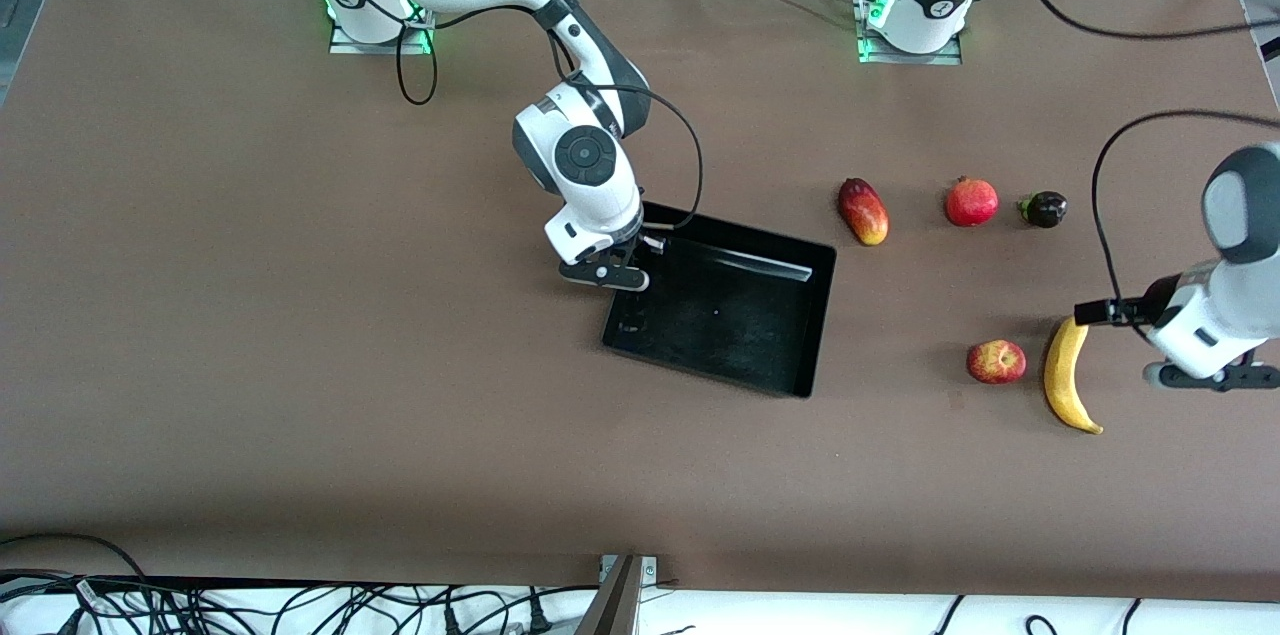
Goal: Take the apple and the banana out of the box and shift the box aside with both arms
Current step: 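Grip the box rim with the right gripper and drag it away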
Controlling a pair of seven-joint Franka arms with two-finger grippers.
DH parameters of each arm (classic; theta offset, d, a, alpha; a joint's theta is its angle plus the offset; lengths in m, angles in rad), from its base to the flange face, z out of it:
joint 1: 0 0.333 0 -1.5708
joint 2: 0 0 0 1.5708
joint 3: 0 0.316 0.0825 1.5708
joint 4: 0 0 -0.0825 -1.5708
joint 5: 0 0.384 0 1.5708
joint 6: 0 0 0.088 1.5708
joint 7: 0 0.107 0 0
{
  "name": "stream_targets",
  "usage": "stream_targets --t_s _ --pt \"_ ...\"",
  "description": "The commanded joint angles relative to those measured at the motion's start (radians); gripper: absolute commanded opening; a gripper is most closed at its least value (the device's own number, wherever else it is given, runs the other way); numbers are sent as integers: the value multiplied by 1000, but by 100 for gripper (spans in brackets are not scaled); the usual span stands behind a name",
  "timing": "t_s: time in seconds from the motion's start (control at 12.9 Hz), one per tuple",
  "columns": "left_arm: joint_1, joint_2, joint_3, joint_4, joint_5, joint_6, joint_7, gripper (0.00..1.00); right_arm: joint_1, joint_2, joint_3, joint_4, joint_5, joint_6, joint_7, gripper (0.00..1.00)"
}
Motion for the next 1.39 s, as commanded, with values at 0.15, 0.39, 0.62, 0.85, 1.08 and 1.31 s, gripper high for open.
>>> stream_targets --t_s 0.15,0.39,0.62,0.85,1.08,1.31 --pt "-175 -325 99 -57 -101 -234 -81 100 -202 -162 7 5 10 -261 -307 0" --pt "-242 -439 99 -59 -114 -262 -167 100 -372 -236 1 -4 10 -403 -560 0" --pt "-246 -491 101 -59 -114 -317 -164 100 -456 -273 -107 -70 8 -415 -791 0" --pt "-250 -537 118 -57 -115 -357 -169 100 -460 -276 -259 -142 11 -350 -994 0" --pt "-311 -571 159 -56 -117 -391 -172 100 -535 -276 -275 -273 11 -189 -1080 0" --pt "-345 -572 161 -59 -108 -391 -173 100 -560 -276 -277 -360 27 -99 -1083 0"
